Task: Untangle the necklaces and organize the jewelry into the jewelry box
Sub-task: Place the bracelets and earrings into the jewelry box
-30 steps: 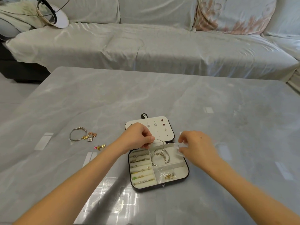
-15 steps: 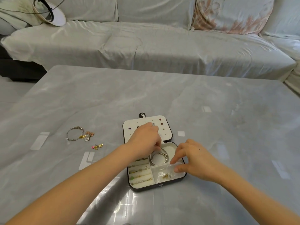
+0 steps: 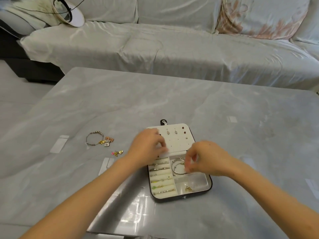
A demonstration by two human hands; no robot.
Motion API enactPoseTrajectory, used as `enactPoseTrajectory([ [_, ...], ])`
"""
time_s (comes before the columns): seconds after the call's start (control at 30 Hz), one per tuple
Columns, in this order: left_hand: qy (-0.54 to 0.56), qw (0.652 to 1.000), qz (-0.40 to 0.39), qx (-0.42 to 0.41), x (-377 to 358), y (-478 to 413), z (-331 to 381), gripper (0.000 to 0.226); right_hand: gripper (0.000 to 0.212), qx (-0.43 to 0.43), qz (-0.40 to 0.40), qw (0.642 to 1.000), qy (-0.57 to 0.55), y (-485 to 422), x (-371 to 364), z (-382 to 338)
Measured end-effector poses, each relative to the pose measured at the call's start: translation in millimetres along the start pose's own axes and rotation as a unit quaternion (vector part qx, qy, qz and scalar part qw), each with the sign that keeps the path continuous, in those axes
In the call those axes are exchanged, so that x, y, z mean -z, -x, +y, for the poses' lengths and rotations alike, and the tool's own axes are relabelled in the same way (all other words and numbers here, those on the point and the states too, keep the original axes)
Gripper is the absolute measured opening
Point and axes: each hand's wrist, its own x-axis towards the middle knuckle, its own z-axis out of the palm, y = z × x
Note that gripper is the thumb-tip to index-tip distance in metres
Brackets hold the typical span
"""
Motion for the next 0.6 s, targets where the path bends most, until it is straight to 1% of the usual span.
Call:
enactPoseTrajectory([
  [0.07, 0.007, 0.993, 0.05, 0.11, 15, 10, -35, 0.012, 0.006, 0.028, 0.027, 0.998, -0.041, -10, 6, -19],
  [0.13, -0.009, 0.974, 0.093, 0.207, 27, 23, -74, 0.009, 0.009, 0.055, 0.043, 0.995, -0.067, -24, 4, -41],
  [0.2, -0.026, 0.954, 0.119, 0.273, 35, 37, -108, 0.007, 0.011, 0.071, 0.067, 0.99, -0.097, -40, -3, -62],
  [0.23, -0.037, 0.948, 0.123, 0.292, 37, 43, -121, 0.007, 0.012, 0.073, 0.079, 0.987, -0.116, -49, -8, -71],
  [0.33, -0.061, 0.945, 0.104, 0.305, 38, 53, -144, 0.013, 0.014, 0.067, 0.105, 0.981, -0.149, -71, -21, -91],
  [0.47, -0.084, 0.96, 0.073, 0.257, 37, 54, -153, 0.009, 0.014, 0.053, 0.111, 0.978, -0.17, -81, -36, -100],
  [0.6, -0.128, 0.969, 0.024, 0.211, 38, 54, -159, 0.009, 0.012, 0.038, 0.127, 0.971, -0.201, -72, -39, -87],
])
